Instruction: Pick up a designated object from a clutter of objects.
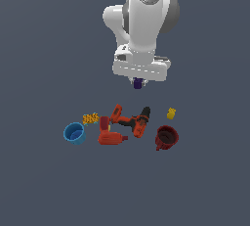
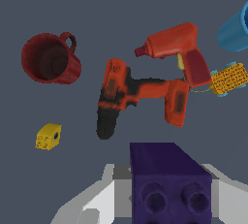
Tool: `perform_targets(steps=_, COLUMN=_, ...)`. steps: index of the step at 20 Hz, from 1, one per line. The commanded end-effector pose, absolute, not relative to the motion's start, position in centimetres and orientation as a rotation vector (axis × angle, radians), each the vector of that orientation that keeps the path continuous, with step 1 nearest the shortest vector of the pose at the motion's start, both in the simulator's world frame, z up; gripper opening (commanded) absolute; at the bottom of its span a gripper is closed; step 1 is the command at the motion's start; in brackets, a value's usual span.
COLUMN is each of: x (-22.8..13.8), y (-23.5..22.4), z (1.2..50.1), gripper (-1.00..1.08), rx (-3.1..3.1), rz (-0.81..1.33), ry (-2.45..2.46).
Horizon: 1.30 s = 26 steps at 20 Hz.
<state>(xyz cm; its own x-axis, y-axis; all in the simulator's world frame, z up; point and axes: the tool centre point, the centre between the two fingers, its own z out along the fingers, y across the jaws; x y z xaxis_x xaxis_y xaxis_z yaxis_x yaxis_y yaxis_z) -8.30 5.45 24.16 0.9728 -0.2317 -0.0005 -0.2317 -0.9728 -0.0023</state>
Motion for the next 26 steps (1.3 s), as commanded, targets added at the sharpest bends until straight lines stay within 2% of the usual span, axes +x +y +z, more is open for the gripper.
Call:
perform_targets(steps=1, x=-7.8, y=5.4, z=26.5, gripper=-1.0, rx=-3.118, rz=0.001, ry=0.366)
perform_targets(steps=15, x=-4.3, y=5.4, z=38.6, gripper=-1.0, rx=-3.12, rz=0.0, ry=0.369)
perform_targets(steps=26, x=-2.7, y=5.5, z=43.2, gripper=-1.0, rx=-3.12, rz=0.0, ry=0.369)
